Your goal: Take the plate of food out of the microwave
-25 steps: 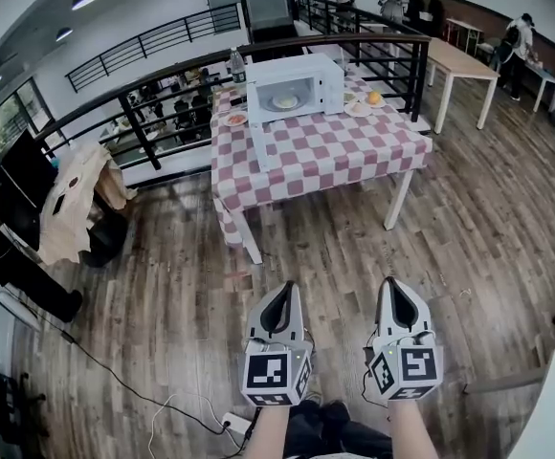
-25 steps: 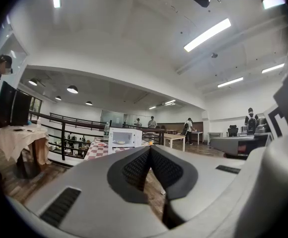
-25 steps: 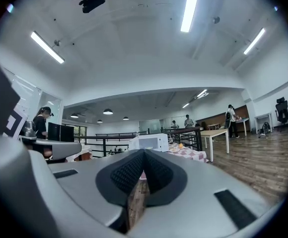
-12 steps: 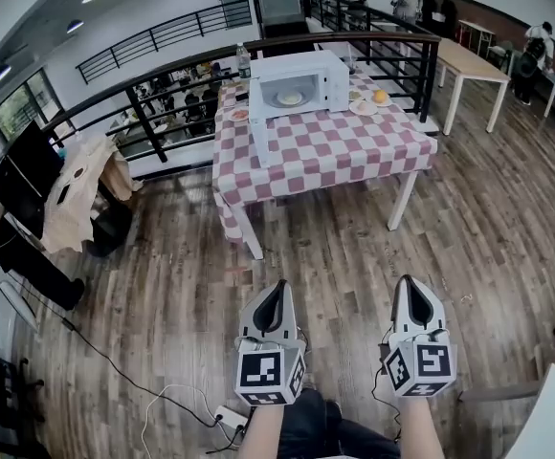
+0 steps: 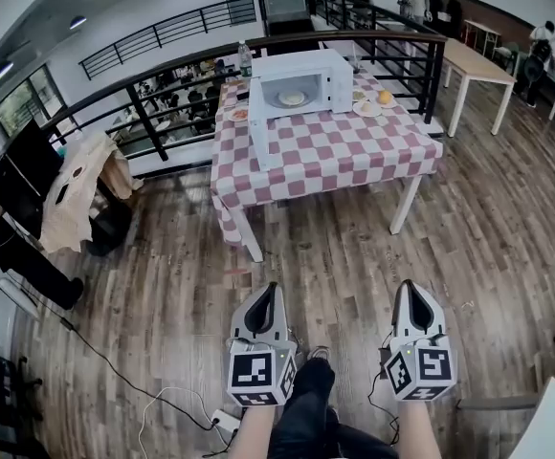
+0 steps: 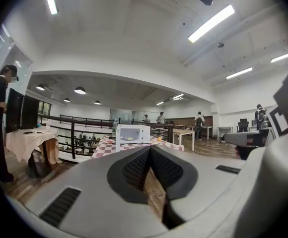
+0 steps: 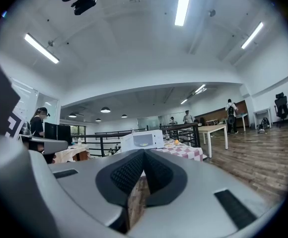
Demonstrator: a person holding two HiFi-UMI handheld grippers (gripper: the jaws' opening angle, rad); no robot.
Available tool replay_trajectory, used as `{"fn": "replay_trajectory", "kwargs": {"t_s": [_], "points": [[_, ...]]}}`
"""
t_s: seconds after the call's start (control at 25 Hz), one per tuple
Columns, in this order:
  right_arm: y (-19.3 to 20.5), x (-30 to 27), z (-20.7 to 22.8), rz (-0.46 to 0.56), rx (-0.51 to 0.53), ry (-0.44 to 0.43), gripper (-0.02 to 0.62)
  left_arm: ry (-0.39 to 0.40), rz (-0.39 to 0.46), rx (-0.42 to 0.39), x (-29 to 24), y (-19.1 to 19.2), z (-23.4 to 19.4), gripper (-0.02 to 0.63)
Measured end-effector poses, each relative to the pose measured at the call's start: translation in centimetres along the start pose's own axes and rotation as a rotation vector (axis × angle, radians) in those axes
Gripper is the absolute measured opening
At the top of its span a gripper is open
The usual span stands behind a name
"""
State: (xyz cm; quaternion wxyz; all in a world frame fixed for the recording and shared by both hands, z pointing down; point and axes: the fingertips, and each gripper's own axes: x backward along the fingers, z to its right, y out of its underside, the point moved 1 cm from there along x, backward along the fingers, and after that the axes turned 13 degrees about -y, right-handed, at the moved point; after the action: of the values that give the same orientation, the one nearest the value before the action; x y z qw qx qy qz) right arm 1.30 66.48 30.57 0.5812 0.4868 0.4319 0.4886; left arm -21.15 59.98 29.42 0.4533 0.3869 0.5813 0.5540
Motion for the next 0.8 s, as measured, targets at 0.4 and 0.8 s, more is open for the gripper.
{"fn": "replay_trajectory", "kwargs": {"t_s": [0.4,0.8], "points": [[0.1,-8.2,3.5,-0.026,0.009,0.025,-0.006,0.029,-0.022,0.040,-9.0,0.8,0.2,0.011],[-1.9,-18.3,5.2,-0.007,0.017,0.026,-0.007,0.047,-0.017,0.068,-19.7,-1.0,-1.5,0.011]]}}
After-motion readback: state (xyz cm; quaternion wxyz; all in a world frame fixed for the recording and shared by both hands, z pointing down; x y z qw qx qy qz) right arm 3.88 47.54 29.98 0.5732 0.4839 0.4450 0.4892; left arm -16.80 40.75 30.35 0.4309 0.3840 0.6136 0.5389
